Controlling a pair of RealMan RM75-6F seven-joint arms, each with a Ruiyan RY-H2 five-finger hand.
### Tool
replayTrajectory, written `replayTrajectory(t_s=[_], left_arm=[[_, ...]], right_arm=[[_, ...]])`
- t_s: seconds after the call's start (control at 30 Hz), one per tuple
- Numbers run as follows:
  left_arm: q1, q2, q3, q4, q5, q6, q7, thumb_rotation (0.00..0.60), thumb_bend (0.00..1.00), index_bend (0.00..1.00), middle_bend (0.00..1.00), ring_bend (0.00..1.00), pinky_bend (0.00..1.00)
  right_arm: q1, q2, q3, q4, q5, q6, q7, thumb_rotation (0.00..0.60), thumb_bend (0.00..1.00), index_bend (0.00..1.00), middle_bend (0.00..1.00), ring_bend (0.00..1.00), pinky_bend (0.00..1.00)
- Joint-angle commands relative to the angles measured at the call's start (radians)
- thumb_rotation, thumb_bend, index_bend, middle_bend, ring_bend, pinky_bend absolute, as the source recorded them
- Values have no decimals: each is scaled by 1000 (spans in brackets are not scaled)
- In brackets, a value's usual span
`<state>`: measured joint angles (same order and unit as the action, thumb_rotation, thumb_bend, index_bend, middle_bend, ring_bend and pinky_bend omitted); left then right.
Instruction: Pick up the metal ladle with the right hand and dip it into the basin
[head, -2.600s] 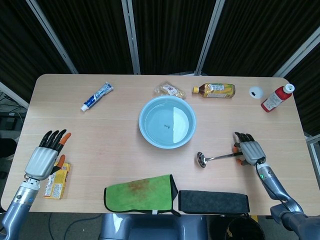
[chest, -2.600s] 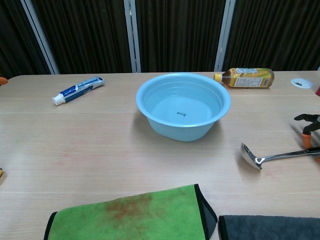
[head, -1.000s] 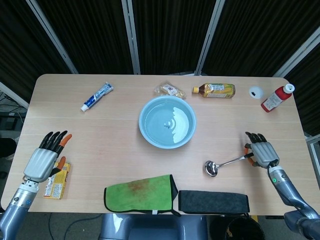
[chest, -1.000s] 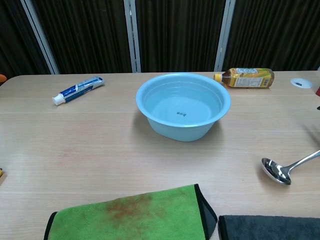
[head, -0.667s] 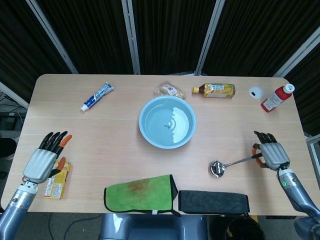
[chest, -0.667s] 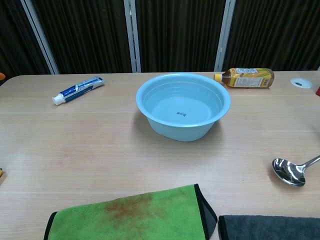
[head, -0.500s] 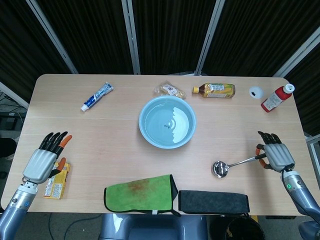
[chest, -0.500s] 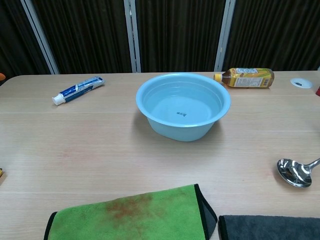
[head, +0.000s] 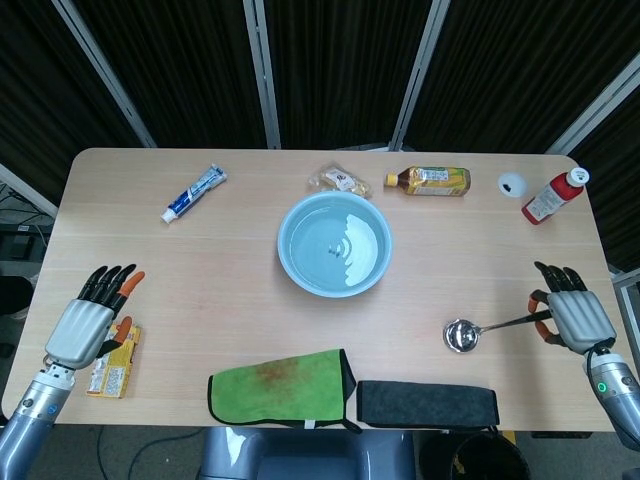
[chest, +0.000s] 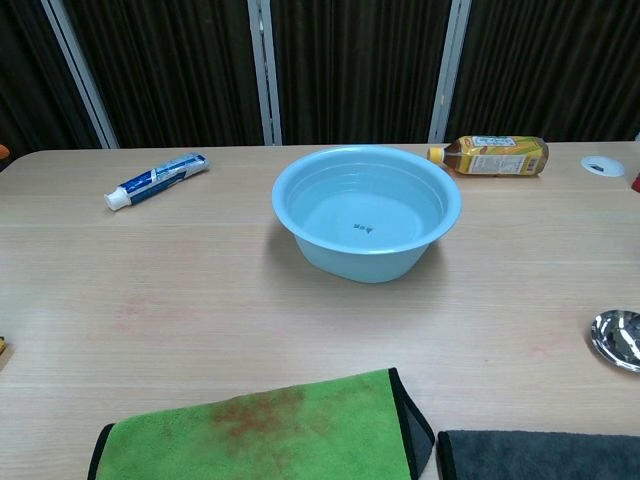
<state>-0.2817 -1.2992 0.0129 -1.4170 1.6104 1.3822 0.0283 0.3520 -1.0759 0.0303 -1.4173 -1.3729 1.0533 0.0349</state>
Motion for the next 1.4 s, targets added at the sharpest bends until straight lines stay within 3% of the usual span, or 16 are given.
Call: replayTrajectory(t_s=[0.03,0.53,0.97,1.4], left_arm=[[0,3,1,-2,3,1,-5,600,566,33,0,0,0],[9,20,11,-16,34,30,-32,600,564,33,0,0,0],[8,25,17,-20,45,29,-43,600,565,33,0,0,0],[9,29,15,-19,45,30,-53,600,565,32,0,0,0]], right_arm=[[-6,31,1,-41,7,2,-12,600,514,623,0,0,0],[-12,216,0,-250,19,-28,7,600,520,623,0,0,0],[67,397,16,-423,138,-207,-47,600,526,623,0,0,0],[195,545,92,-514,270,-448,67,600,533,623,0,0,0]])
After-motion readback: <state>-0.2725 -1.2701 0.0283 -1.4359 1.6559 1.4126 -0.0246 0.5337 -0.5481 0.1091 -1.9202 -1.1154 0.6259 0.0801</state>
